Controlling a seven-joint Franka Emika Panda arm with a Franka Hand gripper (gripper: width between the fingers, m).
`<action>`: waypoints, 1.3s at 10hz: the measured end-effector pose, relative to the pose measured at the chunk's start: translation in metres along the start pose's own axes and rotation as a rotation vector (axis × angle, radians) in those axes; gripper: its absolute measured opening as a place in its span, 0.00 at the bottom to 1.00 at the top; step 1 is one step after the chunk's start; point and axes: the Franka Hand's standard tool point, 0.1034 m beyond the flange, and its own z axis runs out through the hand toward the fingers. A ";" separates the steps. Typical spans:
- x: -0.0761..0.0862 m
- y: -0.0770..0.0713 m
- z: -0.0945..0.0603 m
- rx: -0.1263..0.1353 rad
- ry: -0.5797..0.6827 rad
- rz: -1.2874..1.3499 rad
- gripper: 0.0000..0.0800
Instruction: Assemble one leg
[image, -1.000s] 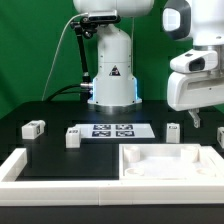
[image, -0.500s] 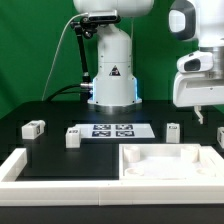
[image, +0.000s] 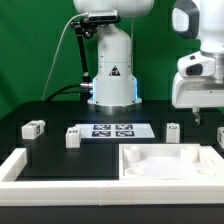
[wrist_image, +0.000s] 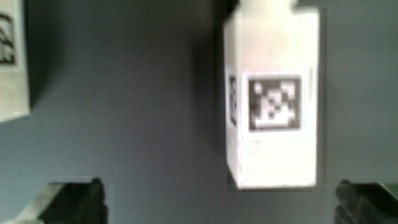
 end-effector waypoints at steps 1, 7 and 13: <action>0.001 -0.003 0.002 -0.004 -0.050 -0.016 0.81; -0.003 -0.001 0.017 -0.043 -0.575 -0.052 0.81; -0.004 -0.010 0.027 -0.079 -0.574 0.037 0.81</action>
Offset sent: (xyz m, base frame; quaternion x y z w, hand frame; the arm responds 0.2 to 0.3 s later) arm 0.0007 0.0072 -0.0049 0.0471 -0.1582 -0.0335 0.9857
